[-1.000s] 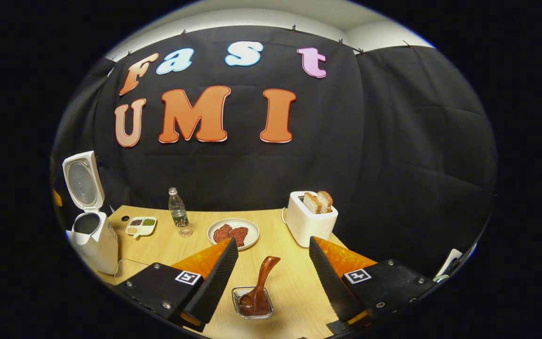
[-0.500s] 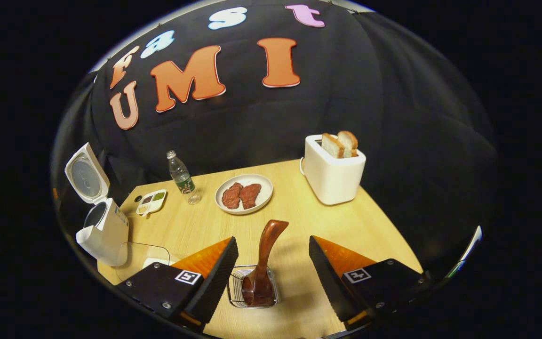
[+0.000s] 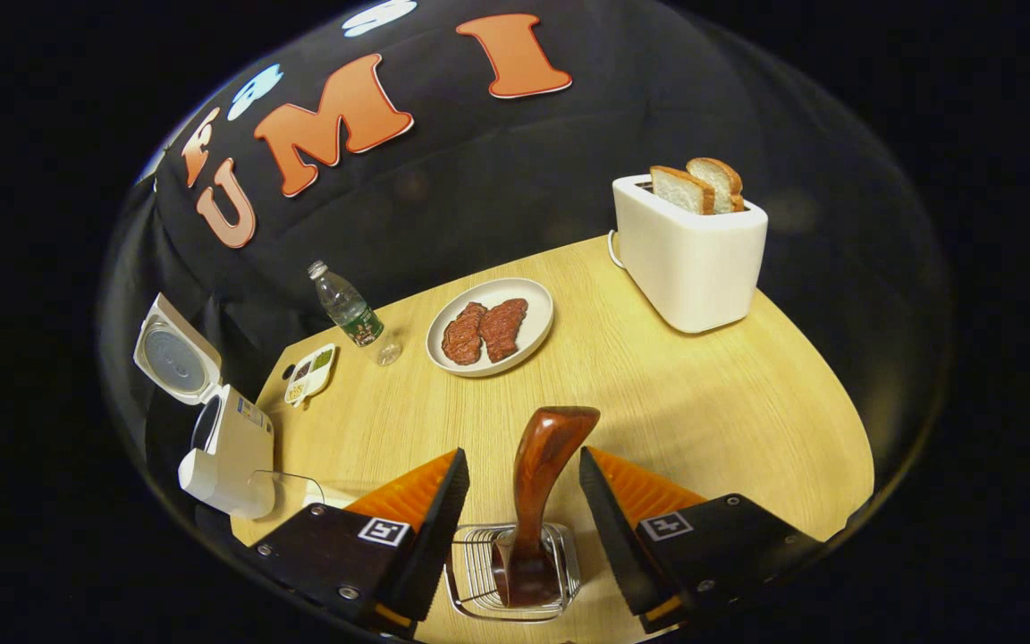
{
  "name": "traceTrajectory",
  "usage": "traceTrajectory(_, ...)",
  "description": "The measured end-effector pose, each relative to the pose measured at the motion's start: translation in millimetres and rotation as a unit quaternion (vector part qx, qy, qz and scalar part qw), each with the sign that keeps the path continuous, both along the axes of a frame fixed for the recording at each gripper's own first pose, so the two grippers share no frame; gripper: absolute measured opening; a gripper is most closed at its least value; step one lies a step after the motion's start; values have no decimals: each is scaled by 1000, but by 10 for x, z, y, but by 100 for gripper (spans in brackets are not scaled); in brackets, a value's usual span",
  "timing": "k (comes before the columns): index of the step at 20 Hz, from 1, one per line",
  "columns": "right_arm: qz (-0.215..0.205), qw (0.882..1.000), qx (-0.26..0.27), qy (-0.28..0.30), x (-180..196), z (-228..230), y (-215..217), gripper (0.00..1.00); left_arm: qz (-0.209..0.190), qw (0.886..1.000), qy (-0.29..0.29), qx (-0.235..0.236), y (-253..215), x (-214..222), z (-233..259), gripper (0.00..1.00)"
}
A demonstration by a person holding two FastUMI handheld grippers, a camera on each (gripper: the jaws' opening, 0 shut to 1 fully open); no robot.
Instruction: Close the left gripper, press the button to open the rice cooker; take a wooden spoon from the chopstick holder with the right hand, scoop a spoonful of rice and pour it into the rice cooker, then put the wooden spoon back into the chopstick holder.
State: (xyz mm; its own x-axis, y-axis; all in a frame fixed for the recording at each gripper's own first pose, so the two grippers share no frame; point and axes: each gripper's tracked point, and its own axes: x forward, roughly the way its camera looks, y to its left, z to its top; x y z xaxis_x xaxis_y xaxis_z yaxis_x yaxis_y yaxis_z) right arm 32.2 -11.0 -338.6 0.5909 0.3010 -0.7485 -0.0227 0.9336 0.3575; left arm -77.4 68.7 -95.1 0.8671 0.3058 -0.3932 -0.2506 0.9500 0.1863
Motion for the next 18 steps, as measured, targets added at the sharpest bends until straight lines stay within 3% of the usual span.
traceTrajectory(3,-20,999,21,19,72,-113,0,63,-13,999,-9,28,-126,32,72,86)
traceTrajectory(6,-38,997,43,41,80,-221,19,34,-31,999,-22,30,-284,136,142,79)
traceTrajectory(7,-41,997,56,46,60,-222,57,31,-36,999,-26,30,-314,176,145,83)
traceTrajectory(8,-45,996,58,50,67,-230,48,27,-43,998,-30,31,-353,210,165,79)
traceTrajectory(12,-82,993,75,51,-70,-118,-71,23,-62,997,-42,28,-413,282,168,79)
traceTrajectory(14,-99,991,81,29,-155,-34,-122,24,-71,996,-45,21,-399,336,144,79)
traceTrajectory(15,-106,991,80,14,-228,13,-149,24,-77,996,-46,21,-389,364,124,86)
traceTrajectory(16,-112,990,80,-1,-271,54,-155,21,-82,995,-49,23,-363,397,135,79)
traceTrajectory(18,-126,989,76,-24,-392,140,-174,20,-92,994,-56,23,-303,463,163,83)
